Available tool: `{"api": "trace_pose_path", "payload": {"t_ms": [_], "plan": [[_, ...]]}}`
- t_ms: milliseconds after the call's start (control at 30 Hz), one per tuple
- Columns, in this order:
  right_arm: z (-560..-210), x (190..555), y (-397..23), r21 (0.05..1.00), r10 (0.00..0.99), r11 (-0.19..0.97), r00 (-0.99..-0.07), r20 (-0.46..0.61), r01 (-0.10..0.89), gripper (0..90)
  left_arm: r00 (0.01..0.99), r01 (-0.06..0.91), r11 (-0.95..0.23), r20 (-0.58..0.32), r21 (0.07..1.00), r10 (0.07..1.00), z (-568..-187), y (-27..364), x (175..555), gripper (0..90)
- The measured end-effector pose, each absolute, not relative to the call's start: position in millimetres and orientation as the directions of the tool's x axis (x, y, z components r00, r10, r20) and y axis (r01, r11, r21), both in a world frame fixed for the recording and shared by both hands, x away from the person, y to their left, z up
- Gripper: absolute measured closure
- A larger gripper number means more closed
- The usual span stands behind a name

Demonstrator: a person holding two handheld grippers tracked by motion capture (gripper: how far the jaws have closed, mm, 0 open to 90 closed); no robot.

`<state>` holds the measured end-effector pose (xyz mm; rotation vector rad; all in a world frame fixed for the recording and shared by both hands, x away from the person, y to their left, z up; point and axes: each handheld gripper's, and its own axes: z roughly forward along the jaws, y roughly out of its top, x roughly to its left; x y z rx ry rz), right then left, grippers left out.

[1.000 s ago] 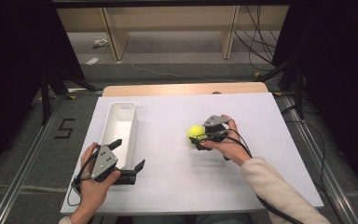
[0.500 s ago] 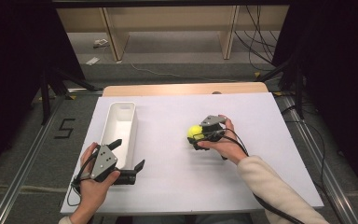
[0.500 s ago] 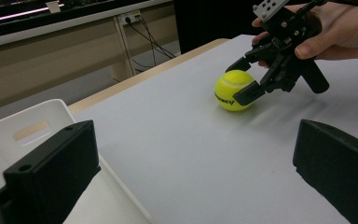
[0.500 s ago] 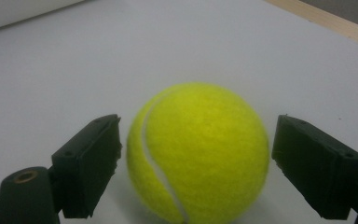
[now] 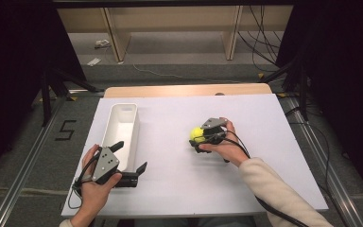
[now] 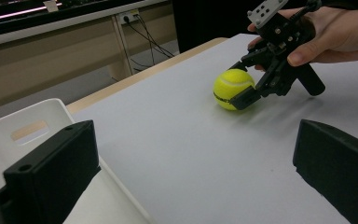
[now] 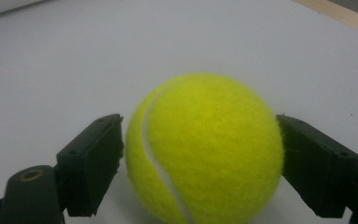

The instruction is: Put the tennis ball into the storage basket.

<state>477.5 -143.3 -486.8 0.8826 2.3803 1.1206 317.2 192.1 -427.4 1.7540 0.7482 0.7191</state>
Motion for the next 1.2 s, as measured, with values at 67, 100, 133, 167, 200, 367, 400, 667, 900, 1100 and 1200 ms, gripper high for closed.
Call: {"api": "trace_pose_path", "payload": {"t_ms": [67,100,133,167,200,367,400,667,900,1100,1200], "plan": [[-487.1,477.9,-142.9,0.785,0.673,0.487,-0.737,-0.058,0.382,19.9,0.624,0.143,-0.255,0.113,0.956,0.773,-427.4,192.1,317.1,0.0],[-487.2,478.0,-142.6,0.784,0.673,0.488,-0.737,-0.058,0.384,20.6,0.625,0.143,-0.255,0.113,0.956,0.773,-427.4,192.1,317.1,0.0],[-487.4,478.0,-142.3,0.783,0.675,0.488,-0.736,-0.058,0.386,21.9,0.624,0.143,-0.256,0.113,0.956,0.773,-427.4,192.1,317.0,0.0],[-487.6,478.0,-142.1,0.784,0.677,0.487,-0.734,-0.059,0.386,22.4,0.624,0.143,-0.255,0.113,0.956,0.773,-427.3,192.1,317.0,0.0],[-487.8,478.1,-141.9,0.784,0.678,0.486,-0.733,-0.06,0.386,22.6,0.624,0.142,-0.255,0.113,0.956,0.773,-427.3,192.1,317.0,0.0],[-488.0,478.8,-142.2,0.783,0.682,0.485,-0.729,-0.06,0.389,24.5,0.625,0.143,-0.255,0.113,0.956,0.773,-427.3,192.2,317.0,0.0],[-488.0,478.7,-142.3,0.783,0.683,0.484,-0.728,-0.059,0.391,24.7,0.625,0.142,-0.255,0.113,0.956,0.773,-427.3,192.2,317.0,0.0],[-487.1,478.2,-142.1,0.781,0.679,0.492,-0.731,-0.067,0.385,25.9,0.625,0.142,-0.254,0.112,0.957,0.772,-427.3,192.1,317.0,0.0],[-484.9,479.0,-144.1,0.783,0.683,0.487,-0.728,-0.064,0.388,26.2,0.625,0.142,-0.254,0.112,0.957,0.772,-427.2,192.1,316.8,0.0],[-480.7,479.6,-146.3,0.794,0.685,0.476,-0.725,-0.067,0.377,26.3,0.626,0.142,-0.255,0.113,0.956,0.772,-427.3,192.0,316.8,0.0],[-478.9,479.3,-146.7,0.797,0.687,0.47,-0.724,-0.061,0.38,26.3,0.625,0.142,-0.255,0.113,0.957,0.772,-427.3,192.0,316.8,0.0]]}}
